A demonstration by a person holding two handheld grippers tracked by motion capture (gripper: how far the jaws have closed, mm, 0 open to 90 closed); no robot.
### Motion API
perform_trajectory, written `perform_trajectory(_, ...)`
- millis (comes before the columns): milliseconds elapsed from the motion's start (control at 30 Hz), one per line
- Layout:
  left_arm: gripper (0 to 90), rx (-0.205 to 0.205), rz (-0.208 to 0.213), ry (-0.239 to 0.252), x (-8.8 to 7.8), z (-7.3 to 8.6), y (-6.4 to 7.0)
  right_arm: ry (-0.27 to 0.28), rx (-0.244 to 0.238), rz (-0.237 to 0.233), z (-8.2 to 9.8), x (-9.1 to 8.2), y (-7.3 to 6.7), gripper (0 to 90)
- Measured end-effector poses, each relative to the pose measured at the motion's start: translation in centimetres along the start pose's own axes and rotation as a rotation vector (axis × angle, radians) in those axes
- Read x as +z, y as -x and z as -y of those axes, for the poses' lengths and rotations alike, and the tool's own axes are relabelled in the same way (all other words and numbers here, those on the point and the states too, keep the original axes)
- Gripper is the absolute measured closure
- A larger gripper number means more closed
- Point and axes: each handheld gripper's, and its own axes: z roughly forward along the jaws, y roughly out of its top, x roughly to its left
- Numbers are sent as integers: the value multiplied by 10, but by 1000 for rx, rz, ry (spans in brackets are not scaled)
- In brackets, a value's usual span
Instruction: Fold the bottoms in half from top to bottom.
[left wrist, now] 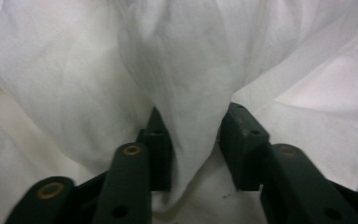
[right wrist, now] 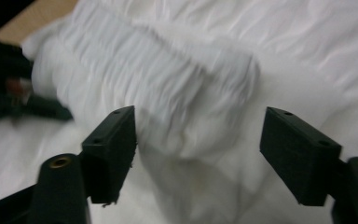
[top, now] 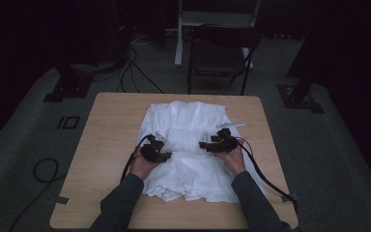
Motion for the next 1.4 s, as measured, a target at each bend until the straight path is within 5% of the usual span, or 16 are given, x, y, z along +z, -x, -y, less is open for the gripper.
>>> perform_trajectory(133,515,-38,31,37,-12,-1,1,9,40,-22,-13,6,7,173)
perform_trajectory(333,415,-98,63,130,-36,-8,-8,-47,124,-39,-23,25,22,145)
perform_trajectory(533,409,-192,88,198,-38,-29,-29,-58,186,-127,-26,32,27,362)
perform_trajectory(700,400,-247,87,206,-24,-47,-35,-41,126,-114,-27,25,20,545)
perform_trajectory(833,427,-251,90,176,-13,-54,-34,-28,76,-108,-27,18,15,604)
perform_trajectory(900,516,-241,106,174,-12,-53,-32,-21,51,-108,-26,14,12,629)
perform_trajectory(1033,624,-218,114,187,-16,-50,-25,-17,16,-113,-25,7,7,648)
perform_trajectory(1400,639,-192,190,227,-37,-21,0,-6,-67,-160,-9,-13,-14,572)
